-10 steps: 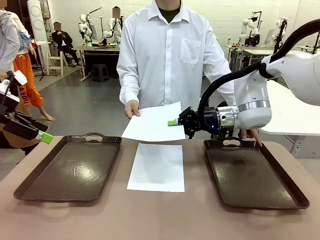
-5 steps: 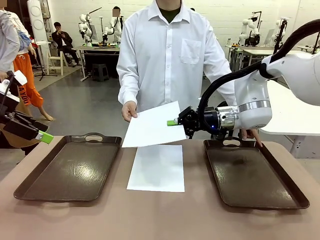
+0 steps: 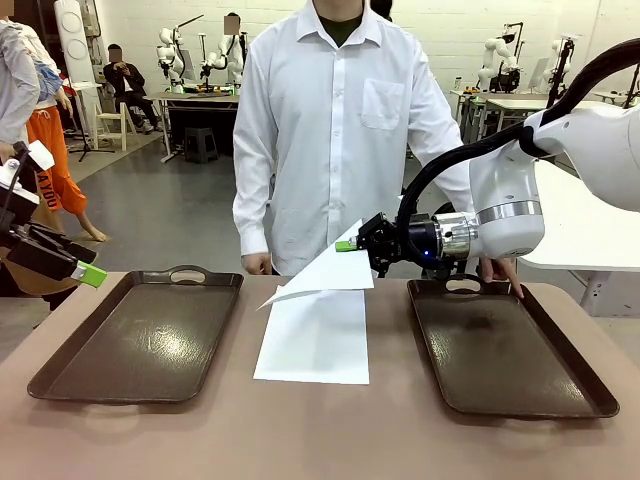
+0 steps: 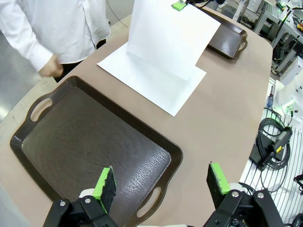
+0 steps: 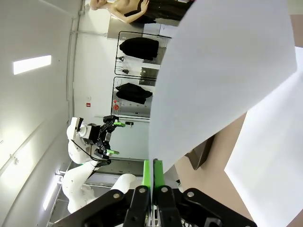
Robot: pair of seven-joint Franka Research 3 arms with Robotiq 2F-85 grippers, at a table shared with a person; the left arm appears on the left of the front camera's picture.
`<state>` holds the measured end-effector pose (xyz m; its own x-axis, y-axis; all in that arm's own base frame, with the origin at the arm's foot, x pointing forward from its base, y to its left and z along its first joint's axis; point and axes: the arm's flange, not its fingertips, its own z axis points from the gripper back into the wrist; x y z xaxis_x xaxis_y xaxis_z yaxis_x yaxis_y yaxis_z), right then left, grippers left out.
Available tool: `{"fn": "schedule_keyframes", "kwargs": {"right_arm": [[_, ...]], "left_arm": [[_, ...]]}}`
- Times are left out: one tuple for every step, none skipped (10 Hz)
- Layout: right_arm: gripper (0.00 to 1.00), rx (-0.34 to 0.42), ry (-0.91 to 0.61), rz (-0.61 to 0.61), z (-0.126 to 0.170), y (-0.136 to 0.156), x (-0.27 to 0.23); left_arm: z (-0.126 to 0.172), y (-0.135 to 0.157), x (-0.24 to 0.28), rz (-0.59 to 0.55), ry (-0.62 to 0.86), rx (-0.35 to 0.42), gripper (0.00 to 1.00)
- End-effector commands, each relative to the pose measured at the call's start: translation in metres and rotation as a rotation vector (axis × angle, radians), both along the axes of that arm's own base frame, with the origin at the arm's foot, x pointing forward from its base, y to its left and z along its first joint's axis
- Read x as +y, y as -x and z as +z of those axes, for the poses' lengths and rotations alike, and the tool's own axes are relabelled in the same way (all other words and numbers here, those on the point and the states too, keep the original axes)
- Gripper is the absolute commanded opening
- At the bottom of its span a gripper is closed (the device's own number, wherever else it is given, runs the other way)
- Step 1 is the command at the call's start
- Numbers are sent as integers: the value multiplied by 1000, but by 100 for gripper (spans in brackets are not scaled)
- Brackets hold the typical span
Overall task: Sort the A4 documents.
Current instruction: Place the A4 Paper in the designated Handle tray.
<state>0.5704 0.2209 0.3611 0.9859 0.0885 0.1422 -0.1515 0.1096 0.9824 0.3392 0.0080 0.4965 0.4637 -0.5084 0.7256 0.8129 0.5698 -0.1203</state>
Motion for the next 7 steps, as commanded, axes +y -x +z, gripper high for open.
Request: {"fn": "schedule_keyframes", "kwargs": {"right_arm": [[0, 2, 6, -13, -1, -1, 2], [0, 2, 6, -13, -1, -1, 2], [0, 2, 6, -13, -1, -1, 2], [0, 2, 6, -13, -1, -1, 2], [0, 2, 6, -13, -1, -1, 2], [0, 2, 6, -13, -1, -1, 2], [0, 2, 6, -13, -1, -1, 2]], "left_arm": [[-1, -1, 2, -15, 12, -9, 100], [-1, -1, 2, -15, 12, -9, 100], [-1, -1, 2, -15, 12, -9, 100], [-1, -1, 2, -15, 12, -9, 100], [-1, -1, 2, -15, 12, -9, 100], [-1, -1, 2, -15, 12, -9, 100], [-1, -1, 2, -15, 12, -9, 100]]}}
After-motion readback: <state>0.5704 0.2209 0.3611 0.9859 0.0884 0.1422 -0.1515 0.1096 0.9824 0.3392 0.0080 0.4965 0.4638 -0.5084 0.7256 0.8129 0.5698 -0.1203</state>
